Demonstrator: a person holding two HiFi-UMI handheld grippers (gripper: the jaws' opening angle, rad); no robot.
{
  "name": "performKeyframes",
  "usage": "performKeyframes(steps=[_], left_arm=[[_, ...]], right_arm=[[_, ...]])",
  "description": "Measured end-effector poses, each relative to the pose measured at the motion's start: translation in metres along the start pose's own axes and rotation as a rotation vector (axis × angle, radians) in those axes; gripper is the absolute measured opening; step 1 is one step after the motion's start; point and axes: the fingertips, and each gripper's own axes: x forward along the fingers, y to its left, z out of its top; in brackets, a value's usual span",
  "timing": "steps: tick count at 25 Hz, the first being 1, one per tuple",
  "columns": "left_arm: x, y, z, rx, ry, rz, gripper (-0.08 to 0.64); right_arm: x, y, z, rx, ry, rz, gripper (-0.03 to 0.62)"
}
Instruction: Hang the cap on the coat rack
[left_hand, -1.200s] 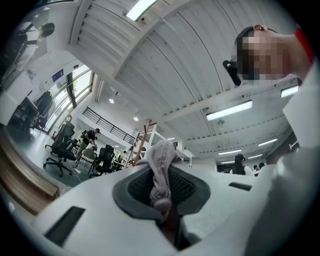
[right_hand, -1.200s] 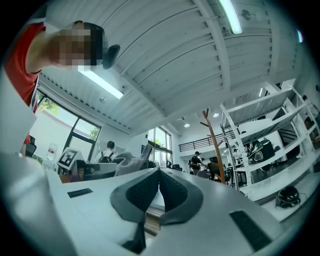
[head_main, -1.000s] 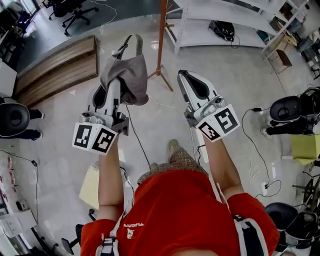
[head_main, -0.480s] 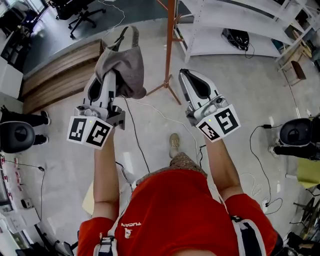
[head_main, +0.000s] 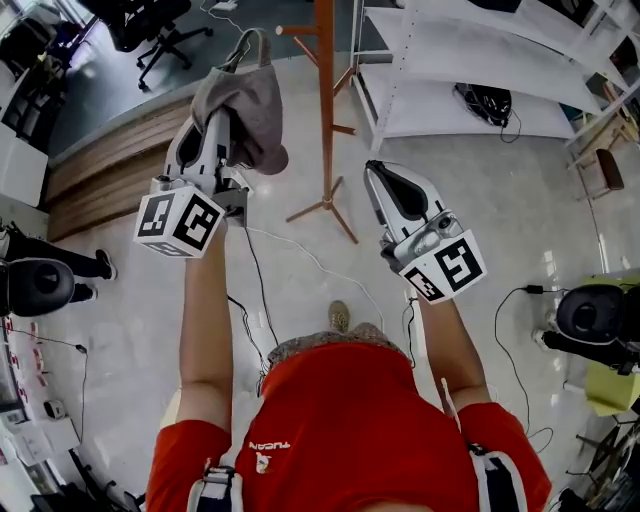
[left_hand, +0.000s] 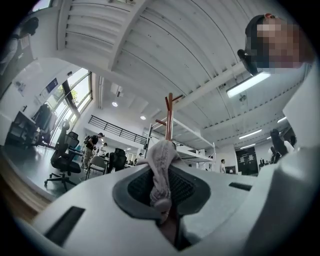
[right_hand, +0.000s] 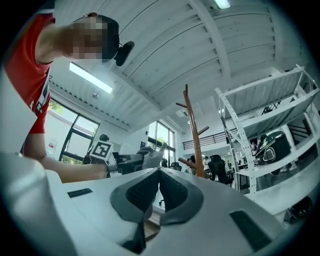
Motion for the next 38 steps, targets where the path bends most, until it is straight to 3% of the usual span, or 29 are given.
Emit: performKeyframes(steps=[8, 18, 24, 28, 31, 38], left_arm=[[0.076, 0.03, -0.035, -0.021, 0.065, 0.005, 0.044], [0.129, 0.035, -0.105, -0.049, 0.172, -0.086, 0.048], [0.144, 0.033, -0.147, -0.082, 0.174, -0.176, 0.071], [0.144, 0.029, -0.159, -0.105, 0.174, -0.255, 0.232], [0.137, 0.027, -0.164, -0.104, 0.193, -0.301, 0.301], [0.092, 0.029, -0.14, -0.085, 0.17, -0.289, 0.328]], right_arm=[[0.012, -0.044, -0.025, 0.044, 0.038, -0.052, 0.024], [0.029, -0.057, -0.034, 0.019, 0.065, -0.124, 0.024], [0.03, -0.068, -0.05, 0.019, 0.094, -0.159, 0.025], [0.039, -0.068, -0.056, 0.023, 0.107, -0.164, 0.025], [0.046, -0.067, -0.061, 0.025, 0.115, -0.161, 0.024], [0.063, -0.063, -0.06, 0.051, 0.09, -0.154, 0.025]])
